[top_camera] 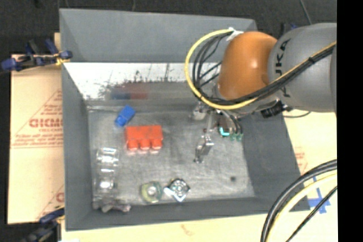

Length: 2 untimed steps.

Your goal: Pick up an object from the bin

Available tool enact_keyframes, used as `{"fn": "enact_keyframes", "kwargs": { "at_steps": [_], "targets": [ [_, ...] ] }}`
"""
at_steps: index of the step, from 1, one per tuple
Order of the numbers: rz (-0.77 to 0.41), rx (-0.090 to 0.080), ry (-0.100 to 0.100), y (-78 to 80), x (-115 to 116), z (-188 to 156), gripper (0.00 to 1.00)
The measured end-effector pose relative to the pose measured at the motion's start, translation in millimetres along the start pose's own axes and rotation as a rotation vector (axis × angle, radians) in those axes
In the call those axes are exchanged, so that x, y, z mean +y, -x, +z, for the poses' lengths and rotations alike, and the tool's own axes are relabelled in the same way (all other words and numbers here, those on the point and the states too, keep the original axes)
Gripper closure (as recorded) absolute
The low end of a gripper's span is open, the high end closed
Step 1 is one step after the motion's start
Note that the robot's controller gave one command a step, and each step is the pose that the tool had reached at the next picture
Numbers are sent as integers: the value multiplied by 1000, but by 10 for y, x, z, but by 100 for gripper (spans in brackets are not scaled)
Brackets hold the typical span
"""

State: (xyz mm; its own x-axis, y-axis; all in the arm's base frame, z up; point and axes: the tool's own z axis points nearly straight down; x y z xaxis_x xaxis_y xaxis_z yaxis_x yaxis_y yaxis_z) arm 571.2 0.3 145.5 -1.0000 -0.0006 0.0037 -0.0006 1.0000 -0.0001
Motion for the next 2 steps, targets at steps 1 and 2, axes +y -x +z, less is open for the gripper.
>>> {"fn": "enact_keyframes", "kwargs": {
  "at_steps": [1,2],
  "targets": [
    [-161,-12,-2,398,784,720,0],
    [-301,-12,0,376,1110,433,0]
  ]
}}
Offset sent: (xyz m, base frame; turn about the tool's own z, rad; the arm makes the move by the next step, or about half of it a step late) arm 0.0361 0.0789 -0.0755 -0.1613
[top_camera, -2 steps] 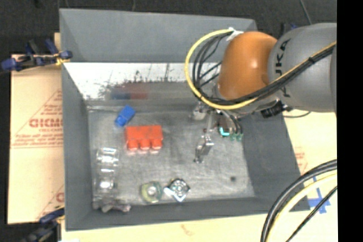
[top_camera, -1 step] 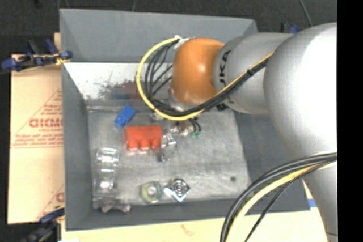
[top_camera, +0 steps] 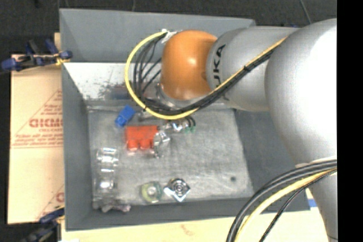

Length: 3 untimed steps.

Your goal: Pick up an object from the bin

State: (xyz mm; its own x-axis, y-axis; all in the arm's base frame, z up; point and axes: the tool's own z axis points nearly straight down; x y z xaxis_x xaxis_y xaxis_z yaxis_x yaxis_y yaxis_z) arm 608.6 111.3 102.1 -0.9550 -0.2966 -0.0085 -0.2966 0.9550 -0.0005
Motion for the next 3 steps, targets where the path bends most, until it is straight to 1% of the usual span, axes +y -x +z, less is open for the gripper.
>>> {"fn": "enact_keyframes", "kwargs": {
  "at_steps": [1,2,3],
  "targets": [
    [-9,-1,-1,20,29,-56,0],
    [44,-1,2,-4,1,289,0],
    [44,0,2,18,-2,265,0]
  ]
}}
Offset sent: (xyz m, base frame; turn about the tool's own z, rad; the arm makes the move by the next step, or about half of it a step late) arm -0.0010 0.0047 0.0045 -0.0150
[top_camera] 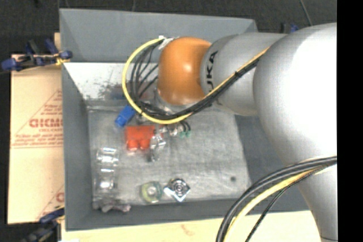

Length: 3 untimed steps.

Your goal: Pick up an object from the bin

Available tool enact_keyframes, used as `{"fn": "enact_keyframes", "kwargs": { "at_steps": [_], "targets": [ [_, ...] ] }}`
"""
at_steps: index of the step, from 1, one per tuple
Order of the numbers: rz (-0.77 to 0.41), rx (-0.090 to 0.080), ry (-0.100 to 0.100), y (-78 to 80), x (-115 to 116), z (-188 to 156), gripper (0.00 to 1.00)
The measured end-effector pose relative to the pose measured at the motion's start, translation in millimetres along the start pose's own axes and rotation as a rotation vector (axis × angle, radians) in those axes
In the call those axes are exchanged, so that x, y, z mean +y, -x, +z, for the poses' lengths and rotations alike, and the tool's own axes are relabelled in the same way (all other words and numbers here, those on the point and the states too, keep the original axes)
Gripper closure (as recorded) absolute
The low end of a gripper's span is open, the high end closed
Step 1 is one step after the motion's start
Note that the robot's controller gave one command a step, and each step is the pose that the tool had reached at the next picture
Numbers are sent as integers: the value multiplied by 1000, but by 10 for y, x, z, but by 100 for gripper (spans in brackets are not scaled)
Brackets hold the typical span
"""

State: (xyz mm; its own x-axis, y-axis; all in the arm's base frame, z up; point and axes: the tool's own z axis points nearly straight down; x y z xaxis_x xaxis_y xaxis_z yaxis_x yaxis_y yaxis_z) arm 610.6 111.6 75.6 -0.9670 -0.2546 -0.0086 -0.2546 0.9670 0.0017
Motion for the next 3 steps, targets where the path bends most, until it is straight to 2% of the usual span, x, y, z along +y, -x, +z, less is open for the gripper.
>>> {"fn": "enact_keyframes", "kwargs": {
  "at_steps": [1,2,3],
  "targets": [
    [1,-9,0,28,-3,-31,100],
    [2,-1,-2,56,-14,-557,100],
    [4,-4,-4,85,-30,-1230,100]
  ]
}}
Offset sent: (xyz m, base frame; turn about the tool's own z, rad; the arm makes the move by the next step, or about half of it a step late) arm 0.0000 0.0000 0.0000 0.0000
